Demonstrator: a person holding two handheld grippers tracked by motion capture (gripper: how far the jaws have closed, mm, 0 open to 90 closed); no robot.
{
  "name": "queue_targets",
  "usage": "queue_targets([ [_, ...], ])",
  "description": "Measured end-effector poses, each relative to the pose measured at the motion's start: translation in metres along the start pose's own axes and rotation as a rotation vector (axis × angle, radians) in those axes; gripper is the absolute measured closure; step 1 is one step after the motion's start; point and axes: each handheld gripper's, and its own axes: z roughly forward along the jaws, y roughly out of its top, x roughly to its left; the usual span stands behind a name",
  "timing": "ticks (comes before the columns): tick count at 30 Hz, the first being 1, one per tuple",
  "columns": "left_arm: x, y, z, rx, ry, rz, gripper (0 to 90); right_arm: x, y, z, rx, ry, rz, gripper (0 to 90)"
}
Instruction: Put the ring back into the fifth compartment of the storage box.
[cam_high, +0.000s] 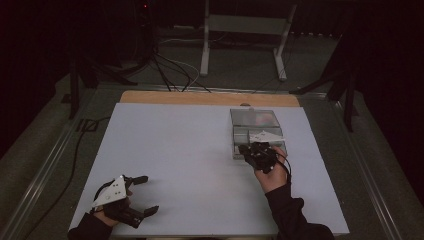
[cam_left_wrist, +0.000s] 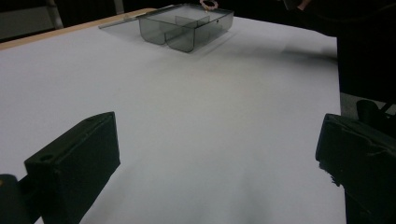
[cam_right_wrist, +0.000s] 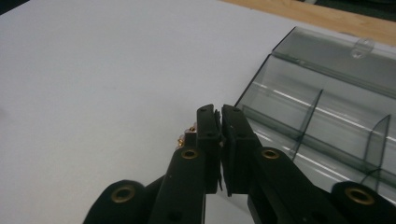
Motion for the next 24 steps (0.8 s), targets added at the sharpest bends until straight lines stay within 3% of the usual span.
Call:
queue_targets([
  [24, 0.000, 0.000, 0.000, -0.001, -0.001, 0.003, 1.0, -0.037, 0.010, -0.002, -0.016, -0.071, 0.082, 86.9],
])
